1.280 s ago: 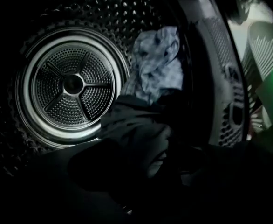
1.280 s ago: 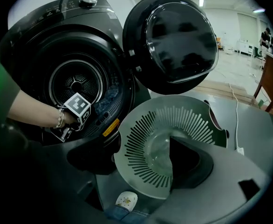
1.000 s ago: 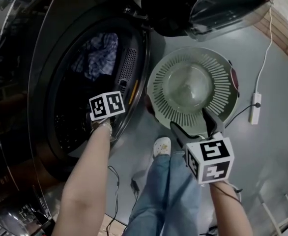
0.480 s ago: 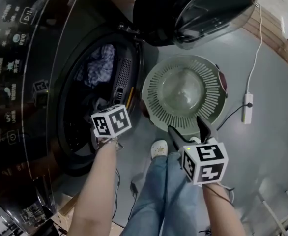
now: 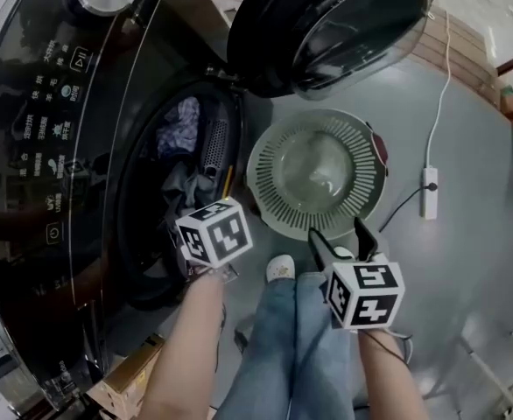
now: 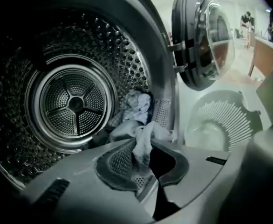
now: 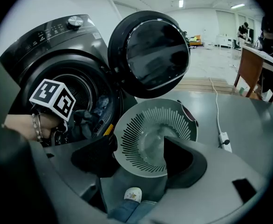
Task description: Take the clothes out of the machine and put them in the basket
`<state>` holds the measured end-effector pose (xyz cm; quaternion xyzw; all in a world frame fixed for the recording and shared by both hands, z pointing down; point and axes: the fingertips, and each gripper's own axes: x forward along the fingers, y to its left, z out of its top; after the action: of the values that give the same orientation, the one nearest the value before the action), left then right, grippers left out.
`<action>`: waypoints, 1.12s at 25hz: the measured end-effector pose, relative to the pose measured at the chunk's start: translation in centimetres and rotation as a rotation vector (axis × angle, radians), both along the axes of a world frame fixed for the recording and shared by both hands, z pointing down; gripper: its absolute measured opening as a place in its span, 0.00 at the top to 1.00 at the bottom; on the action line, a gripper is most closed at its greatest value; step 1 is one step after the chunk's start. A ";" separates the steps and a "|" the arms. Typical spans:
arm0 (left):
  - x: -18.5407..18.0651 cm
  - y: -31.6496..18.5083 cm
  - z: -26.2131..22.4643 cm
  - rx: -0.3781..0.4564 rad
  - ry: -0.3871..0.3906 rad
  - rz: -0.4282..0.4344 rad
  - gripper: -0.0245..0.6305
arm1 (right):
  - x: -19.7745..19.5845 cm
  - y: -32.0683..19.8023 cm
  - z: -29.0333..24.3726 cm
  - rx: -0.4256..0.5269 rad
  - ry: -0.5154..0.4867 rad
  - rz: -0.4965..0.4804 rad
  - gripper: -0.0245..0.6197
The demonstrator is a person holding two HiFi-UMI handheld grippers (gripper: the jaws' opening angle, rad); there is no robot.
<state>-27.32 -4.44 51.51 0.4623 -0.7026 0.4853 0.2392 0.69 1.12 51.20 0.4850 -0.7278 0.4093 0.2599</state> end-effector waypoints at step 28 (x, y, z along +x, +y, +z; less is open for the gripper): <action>23.6 -2.3 -6.4 0.145 0.773 0.458 0.89 | 10.7 1.0 -3.1 -0.003 0.066 0.256 0.52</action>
<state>-3.71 -6.78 45.08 0.7686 -0.4735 0.2669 0.3374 11.41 2.13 48.07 0.5867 -0.6504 0.4239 0.2303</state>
